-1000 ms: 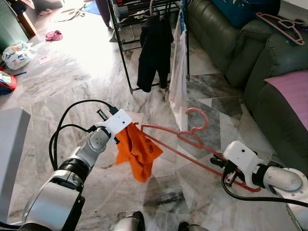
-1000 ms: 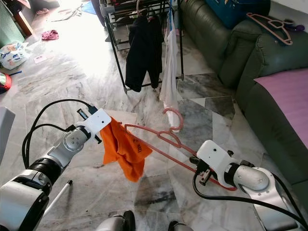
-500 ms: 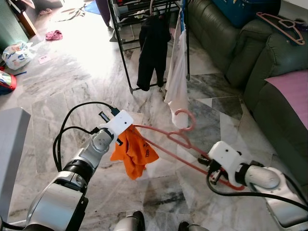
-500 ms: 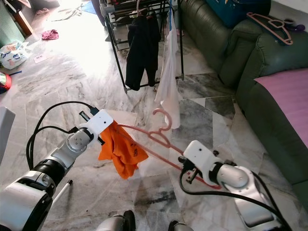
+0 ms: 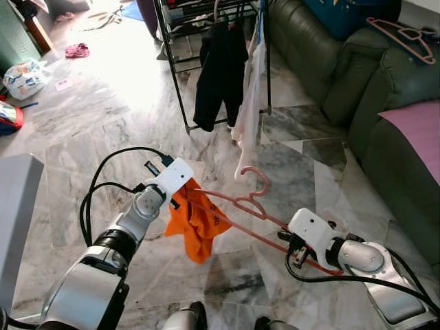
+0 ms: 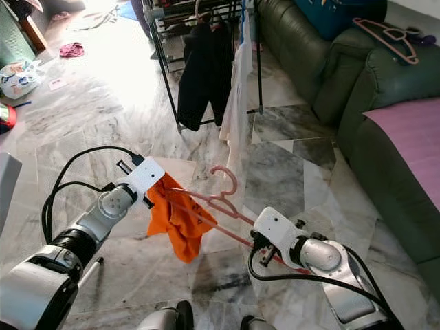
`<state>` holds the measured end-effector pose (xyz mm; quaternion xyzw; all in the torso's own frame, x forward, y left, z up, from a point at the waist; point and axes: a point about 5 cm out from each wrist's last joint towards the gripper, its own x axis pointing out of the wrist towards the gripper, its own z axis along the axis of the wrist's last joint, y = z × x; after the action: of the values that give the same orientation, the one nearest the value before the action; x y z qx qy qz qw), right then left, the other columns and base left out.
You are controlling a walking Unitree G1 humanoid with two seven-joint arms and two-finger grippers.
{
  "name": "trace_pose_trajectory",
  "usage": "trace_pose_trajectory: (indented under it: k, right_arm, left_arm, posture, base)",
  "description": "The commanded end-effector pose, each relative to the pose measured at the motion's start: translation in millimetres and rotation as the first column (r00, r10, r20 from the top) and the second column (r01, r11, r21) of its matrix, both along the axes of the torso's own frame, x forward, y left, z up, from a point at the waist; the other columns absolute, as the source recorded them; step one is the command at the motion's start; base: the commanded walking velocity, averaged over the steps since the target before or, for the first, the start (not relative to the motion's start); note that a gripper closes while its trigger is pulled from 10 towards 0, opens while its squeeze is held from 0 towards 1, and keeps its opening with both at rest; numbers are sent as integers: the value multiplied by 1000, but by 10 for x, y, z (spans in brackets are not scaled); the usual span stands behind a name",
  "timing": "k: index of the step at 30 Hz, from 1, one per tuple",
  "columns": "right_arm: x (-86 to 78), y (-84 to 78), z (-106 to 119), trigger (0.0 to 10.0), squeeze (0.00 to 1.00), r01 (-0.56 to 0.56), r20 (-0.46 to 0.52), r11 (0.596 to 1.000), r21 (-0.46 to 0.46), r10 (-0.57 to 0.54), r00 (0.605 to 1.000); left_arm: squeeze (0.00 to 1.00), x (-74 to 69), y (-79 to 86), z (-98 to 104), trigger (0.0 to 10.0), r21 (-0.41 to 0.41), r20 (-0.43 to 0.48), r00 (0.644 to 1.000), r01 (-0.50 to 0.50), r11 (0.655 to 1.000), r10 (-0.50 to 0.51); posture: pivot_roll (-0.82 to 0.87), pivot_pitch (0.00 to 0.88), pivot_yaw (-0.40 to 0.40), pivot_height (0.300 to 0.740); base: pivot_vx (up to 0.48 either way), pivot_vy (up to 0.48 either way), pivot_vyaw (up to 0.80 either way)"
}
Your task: Hang hanger
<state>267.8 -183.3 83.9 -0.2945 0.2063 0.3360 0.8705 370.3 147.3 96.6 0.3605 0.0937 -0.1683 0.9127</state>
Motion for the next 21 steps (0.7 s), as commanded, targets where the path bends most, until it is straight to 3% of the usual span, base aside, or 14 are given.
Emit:
trace_pose_trajectory:
  k: [1, 10, 16, 21]
  right_arm:
    - [14, -11, 3, 10000, 0, 6, 11, 1000, -7, -6, 1000]
    - [20, -115, 13, 10000, 0, 22, 14, 1000, -20, -22, 1000]
    - [33, -210, -10, 10000, 0, 53, 16, 998, -30, -53, 998]
    - [65, -227, -86, 10000, 0, 89, 5, 996, -11, -89, 996]
  left_arm:
    - [0, -9, 81, -2, 10000, -6, -2, 1000, -19, 1000, 19]
    - [0, -15, 109, 7, 10000, -8, -9, 1000, 2, 1000, -2]
    - [0, -56, -26, 65, 10000, -54, 26, 988, 150, 987, -149]
    - [0, -147, -237, 135, 10000, -89, 71, 941, 336, 938, -331]
  posture:
    - [-29, 197, 97, 740]
    - [-26, 198, 98, 740]
    - [-23, 199, 101, 740]
    - [-19, 200, 100, 740]
  base:
    - [0, 0, 0]
    - [0, 0, 0]
    - [0, 0, 0]
    - [0, 0, 0]
